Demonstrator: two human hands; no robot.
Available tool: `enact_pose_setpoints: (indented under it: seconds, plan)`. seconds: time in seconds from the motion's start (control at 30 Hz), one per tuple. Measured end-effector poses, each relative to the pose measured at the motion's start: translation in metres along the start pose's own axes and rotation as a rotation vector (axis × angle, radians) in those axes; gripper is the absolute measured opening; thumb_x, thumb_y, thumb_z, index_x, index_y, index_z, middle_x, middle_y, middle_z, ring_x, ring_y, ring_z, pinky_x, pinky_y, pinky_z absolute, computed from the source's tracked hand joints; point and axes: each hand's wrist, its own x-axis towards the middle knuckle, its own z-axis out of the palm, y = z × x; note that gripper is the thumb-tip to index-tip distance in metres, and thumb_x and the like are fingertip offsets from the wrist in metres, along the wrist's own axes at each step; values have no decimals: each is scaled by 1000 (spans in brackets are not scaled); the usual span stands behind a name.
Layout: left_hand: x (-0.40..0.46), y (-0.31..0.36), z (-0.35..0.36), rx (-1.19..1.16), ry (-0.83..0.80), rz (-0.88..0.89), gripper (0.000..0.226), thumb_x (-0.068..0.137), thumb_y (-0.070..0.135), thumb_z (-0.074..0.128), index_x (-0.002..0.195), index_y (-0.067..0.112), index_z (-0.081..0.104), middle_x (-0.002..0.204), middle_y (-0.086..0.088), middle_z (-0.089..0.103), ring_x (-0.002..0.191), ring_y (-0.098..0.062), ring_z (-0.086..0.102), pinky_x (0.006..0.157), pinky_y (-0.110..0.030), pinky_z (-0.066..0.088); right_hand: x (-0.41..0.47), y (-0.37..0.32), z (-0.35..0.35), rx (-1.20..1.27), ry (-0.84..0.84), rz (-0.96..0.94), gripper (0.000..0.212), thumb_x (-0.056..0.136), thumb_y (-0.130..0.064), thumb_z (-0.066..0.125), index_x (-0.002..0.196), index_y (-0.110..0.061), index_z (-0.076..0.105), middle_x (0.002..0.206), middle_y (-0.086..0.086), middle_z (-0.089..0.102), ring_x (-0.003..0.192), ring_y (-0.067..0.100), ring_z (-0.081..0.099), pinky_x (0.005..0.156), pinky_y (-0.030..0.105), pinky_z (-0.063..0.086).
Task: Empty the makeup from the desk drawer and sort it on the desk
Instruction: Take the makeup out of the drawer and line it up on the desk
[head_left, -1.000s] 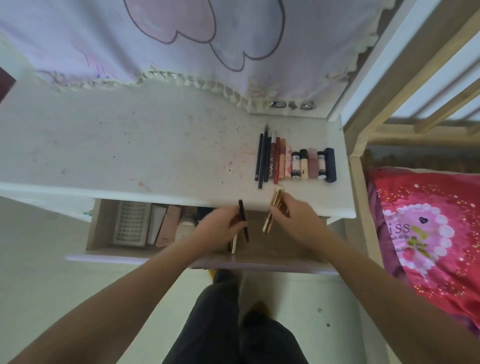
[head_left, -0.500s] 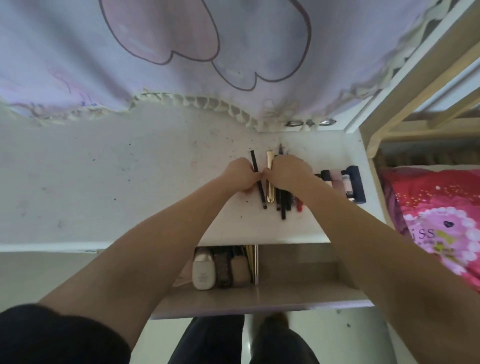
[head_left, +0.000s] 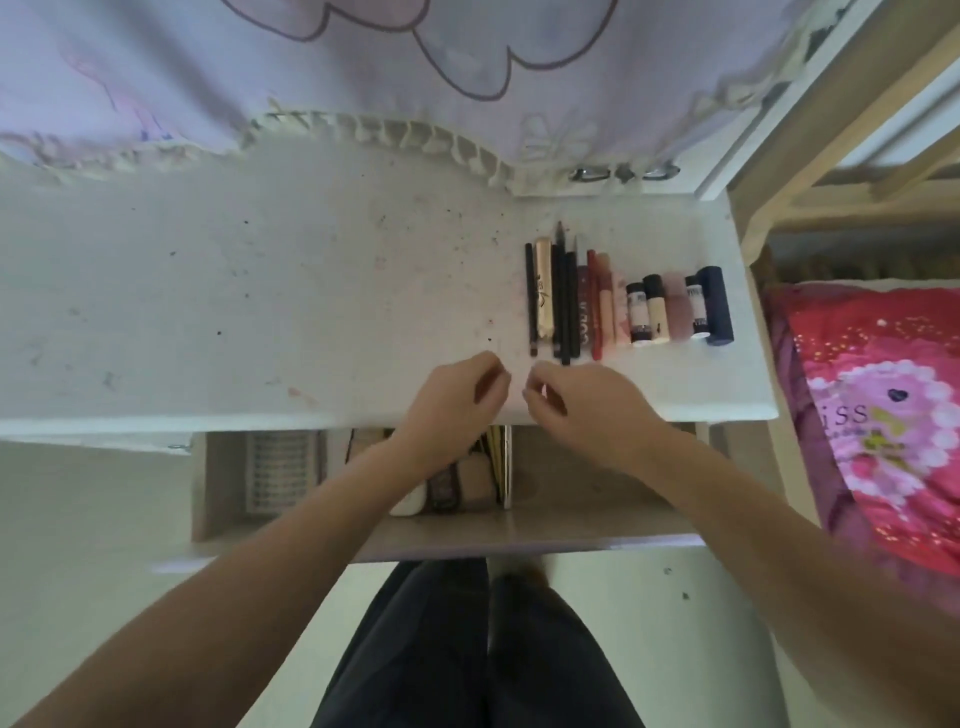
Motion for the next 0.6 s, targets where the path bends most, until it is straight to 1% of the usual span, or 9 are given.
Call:
enact_pose_setpoints:
  seconds: [0.07,0.1,0.13,0.2,0.27,0.37,0.4,0.47,0.6]
  plan:
    - [-39,-18,21,66,-90,12,15,97,22,48,95,12,59,79,3,60,69,-10,55,63,-24,42,-24,11,34,-6,-268,0,20,97,-31,43,90,-20,58,79,-1,62,71,16,58,69,30,49]
    - [-48,-28,35,119,-139,-6,17,97,21,47,99,11,60,85,0,63,74,-14,58,66,-26,42,-28,20,52,-17,-365,51,21,97,-31,43,93,-21,60,84,-1,63,75,17,58,70,31,49]
    - [-51,-37,49,161,-172,-41,20,97,20,46,105,11,61,92,-4,66,81,-19,60,69,-28,43,-28,27,69,-5,-412,113,22,97,-31,43,97,-20,62,87,0,63,79,19,58,70,33,49]
    - [-41,-48,69,186,-160,-157,22,97,18,43,109,10,60,99,-10,67,90,-27,63,72,-31,44,-17,36,96,57,-393,253,28,97,-33,42,102,-14,62,92,5,63,85,24,60,73,34,49]
    - [-22,-52,81,206,-108,-243,21,97,14,42,105,7,60,100,-15,67,94,-33,64,72,-33,46,1,36,118,103,-318,357,35,98,-36,40,106,-11,61,104,13,65,94,30,61,79,35,49]
    - [7,-52,94,285,-112,-340,25,96,9,41,112,2,58,112,-17,62,105,-34,59,83,-38,48,24,32,143,138,-264,457,33,98,-31,38,118,-12,57,120,13,61,109,32,58,90,38,47]
    - [13,-52,98,343,-130,-362,25,95,6,41,113,3,58,115,-17,61,107,-33,59,84,-38,48,28,32,149,141,-254,495,32,98,-28,38,120,-13,56,122,13,60,111,31,58,93,39,47]
    - [22,-54,107,424,-150,-387,24,95,3,40,111,4,58,115,-15,61,106,-31,60,81,-36,48,31,33,156,160,-242,559,31,97,-25,39,120,-13,57,123,12,60,113,31,57,93,38,46]
    - [31,-57,120,456,-134,-417,25,96,3,36,108,4,58,113,-14,62,104,-30,61,82,-37,50,28,38,159,154,-219,606,29,95,-24,41,113,-13,61,118,12,63,110,30,59,87,35,47]
